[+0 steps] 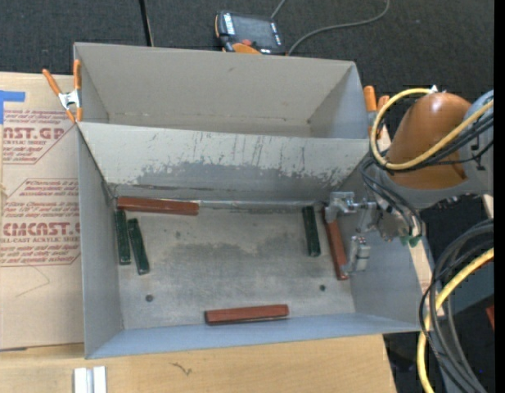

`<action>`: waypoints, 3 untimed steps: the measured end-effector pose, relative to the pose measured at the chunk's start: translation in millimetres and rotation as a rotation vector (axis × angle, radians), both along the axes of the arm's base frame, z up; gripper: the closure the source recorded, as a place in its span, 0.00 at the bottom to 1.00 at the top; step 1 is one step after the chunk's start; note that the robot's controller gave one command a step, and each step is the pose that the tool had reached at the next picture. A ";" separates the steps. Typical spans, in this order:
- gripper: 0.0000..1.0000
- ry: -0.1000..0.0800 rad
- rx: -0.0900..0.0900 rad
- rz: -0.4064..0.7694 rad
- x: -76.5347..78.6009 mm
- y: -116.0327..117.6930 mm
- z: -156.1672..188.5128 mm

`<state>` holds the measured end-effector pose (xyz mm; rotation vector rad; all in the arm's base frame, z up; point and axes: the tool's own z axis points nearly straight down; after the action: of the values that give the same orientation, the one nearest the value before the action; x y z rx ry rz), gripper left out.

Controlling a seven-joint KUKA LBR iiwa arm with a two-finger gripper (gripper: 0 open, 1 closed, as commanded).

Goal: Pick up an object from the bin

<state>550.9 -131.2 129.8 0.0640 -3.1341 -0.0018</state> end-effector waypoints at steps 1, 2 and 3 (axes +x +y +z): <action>0.00 -0.009 0.001 0.462 22.6 14.9 -59.3; 0.00 -0.013 0.007 1.036 42.0 13.1 -58.7; 0.00 -0.010 0.004 1.502 42.2 43.2 -58.8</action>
Offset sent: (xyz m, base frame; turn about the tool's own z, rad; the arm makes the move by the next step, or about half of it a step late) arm 0.0216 0.0130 -0.0592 -0.4603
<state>593.1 -88.0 71.0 2.1930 -2.2545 0.0013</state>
